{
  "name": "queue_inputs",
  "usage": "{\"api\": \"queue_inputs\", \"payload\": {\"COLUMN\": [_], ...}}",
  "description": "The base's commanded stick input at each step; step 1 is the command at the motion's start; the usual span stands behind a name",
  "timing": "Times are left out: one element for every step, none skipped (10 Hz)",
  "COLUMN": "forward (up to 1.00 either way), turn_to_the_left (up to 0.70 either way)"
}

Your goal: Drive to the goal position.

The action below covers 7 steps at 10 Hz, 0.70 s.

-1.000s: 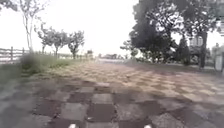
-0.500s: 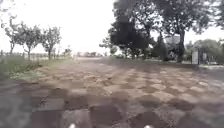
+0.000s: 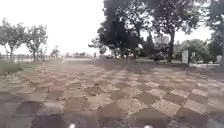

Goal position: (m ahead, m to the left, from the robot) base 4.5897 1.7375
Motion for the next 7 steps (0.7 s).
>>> {"api": "queue_inputs", "payload": {"forward": [1.0,1.0,1.0,1.0,1.0,1.0,1.0], "turn_to_the_left": [0.0,0.0,0.0,0.0,0.0,0.0,0.0]}}
